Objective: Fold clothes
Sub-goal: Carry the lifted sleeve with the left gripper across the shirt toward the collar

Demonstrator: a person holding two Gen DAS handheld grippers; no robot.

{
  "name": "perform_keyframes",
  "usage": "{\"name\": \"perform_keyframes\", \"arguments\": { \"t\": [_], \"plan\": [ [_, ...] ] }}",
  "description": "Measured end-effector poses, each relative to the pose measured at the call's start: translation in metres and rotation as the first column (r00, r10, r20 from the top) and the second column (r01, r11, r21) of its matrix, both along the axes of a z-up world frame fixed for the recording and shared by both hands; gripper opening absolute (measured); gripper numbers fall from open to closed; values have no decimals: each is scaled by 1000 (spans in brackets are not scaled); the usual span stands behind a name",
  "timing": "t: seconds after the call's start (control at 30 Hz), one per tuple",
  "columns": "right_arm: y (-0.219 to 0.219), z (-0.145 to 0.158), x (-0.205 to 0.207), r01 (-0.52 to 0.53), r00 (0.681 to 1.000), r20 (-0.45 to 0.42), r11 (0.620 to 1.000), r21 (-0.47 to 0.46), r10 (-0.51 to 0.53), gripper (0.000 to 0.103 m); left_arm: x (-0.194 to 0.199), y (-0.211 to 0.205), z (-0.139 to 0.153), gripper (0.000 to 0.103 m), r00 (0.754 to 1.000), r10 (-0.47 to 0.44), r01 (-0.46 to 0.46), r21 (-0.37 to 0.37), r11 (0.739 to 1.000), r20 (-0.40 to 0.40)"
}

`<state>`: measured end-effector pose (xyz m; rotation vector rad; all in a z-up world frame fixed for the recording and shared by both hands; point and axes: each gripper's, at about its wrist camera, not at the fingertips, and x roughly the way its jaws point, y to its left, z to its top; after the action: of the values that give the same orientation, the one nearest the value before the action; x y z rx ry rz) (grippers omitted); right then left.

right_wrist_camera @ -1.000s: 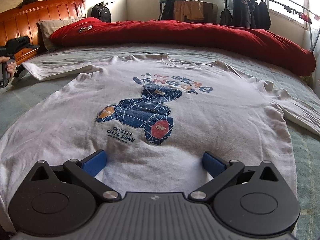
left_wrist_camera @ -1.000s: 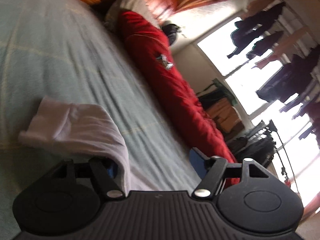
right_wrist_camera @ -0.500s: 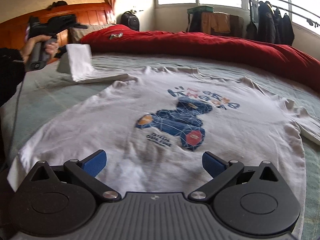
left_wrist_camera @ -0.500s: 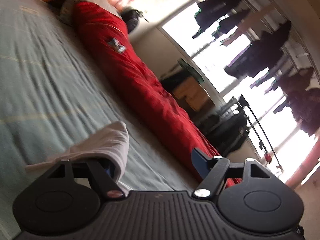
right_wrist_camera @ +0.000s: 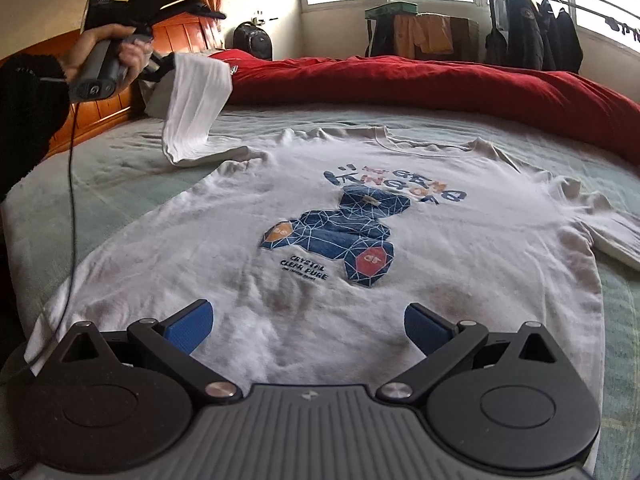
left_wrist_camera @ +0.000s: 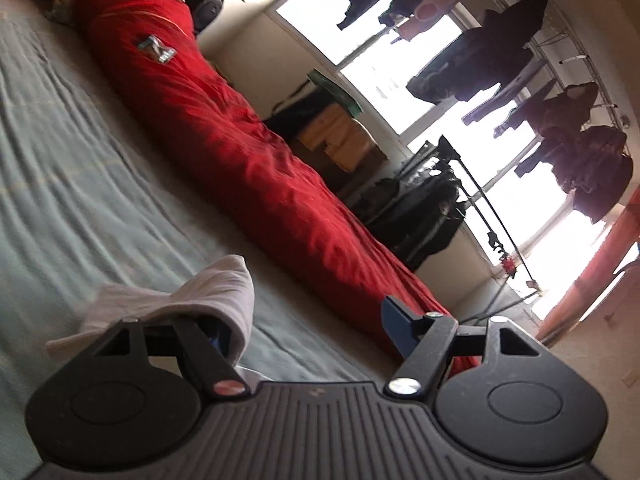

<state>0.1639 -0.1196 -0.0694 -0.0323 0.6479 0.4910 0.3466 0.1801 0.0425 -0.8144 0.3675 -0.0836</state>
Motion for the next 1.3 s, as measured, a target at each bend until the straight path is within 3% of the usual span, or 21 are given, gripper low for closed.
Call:
{"name": "perform_keyframes", "arguments": {
  "t": [0.3,0.7,1.1,1.3],
  "plan": [
    [-12,5,-1,31,1000,0,999,23,-31,103,25,-56,11,72,996,-93,93,10,996,-4],
    [-23,-3,6,50,997,-67,998,36,-48,103,50,-127,15,72,976,-219,219,-3,976,-11],
    [-38,1,7,68,990,-126,997,43,-62,103,60,-188,9,72,948,-310,315,70,947,-77],
    [-42,5,3,78,991,-115,997,19,-76,103,59,-208,11,72,939,-336,342,91,935,-77]
  ]
}}
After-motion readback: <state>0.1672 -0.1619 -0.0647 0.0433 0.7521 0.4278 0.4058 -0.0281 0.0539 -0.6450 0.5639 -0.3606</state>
